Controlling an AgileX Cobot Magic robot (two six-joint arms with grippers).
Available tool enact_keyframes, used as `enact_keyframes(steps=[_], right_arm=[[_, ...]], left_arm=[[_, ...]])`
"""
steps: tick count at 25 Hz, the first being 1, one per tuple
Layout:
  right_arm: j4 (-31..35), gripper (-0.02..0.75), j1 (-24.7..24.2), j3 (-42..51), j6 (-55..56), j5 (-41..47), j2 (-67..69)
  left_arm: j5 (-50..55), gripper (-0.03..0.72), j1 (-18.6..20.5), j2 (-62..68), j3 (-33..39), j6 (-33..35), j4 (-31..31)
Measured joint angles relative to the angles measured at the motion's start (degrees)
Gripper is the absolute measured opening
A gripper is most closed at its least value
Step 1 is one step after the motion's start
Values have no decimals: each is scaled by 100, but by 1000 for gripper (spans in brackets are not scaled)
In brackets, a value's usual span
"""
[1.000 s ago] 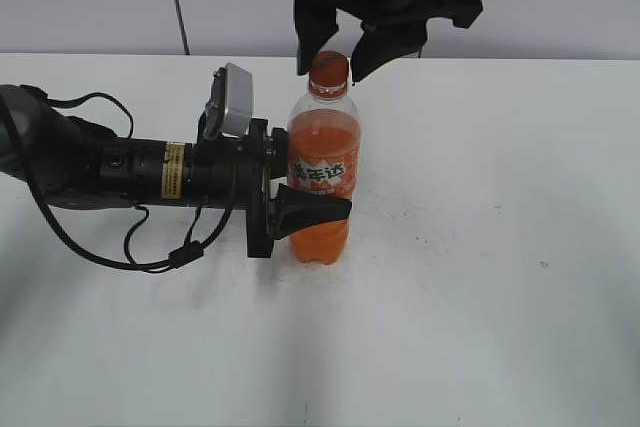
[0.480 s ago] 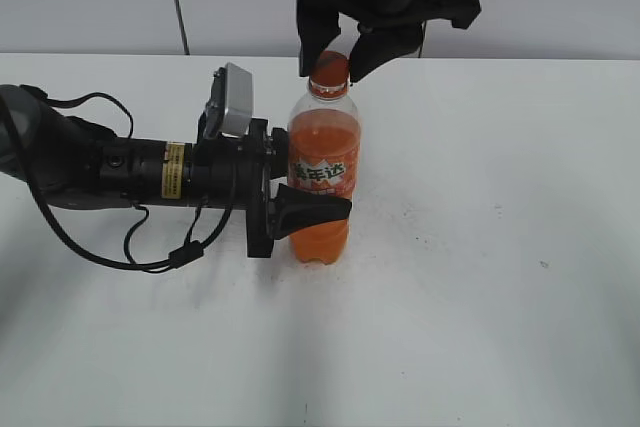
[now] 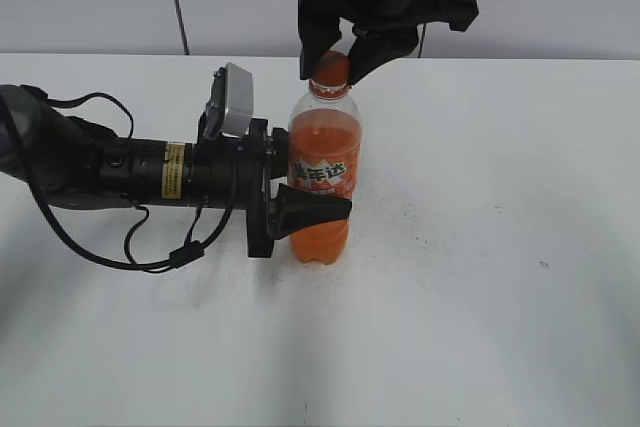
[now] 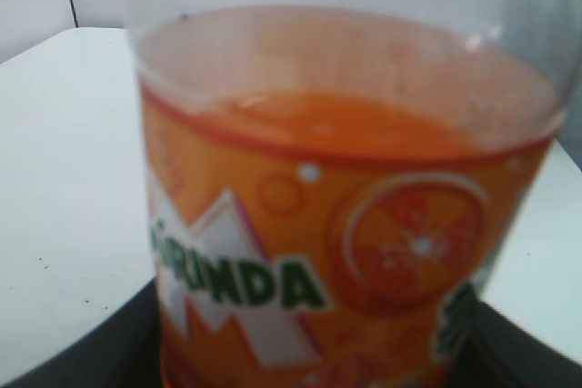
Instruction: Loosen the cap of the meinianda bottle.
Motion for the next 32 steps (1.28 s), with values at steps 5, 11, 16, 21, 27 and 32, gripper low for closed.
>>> enact_keyframes(steps=[5,11,16,21,27,32], right_arm=[[-5,287,0,-2,-70,0,0],[51,281,0,-7,-1509,5,0],[252,279,0,-28,-3961,143,0],[291,279,0,-44,-5879,294,0],[253,278,0,-44,-7165,351,0],[212,276,0,-44,-7311,404,-48]], left_arm=[[6,422,0,0,0,0,-9],[6,422,0,0,0,0,-3],[-13,422,0,0,0,12,34],[-22,422,0,0,0,51,64],[-22,422,0,-4,0,57,71],[-24,422,-7,-4,0,62,77]])
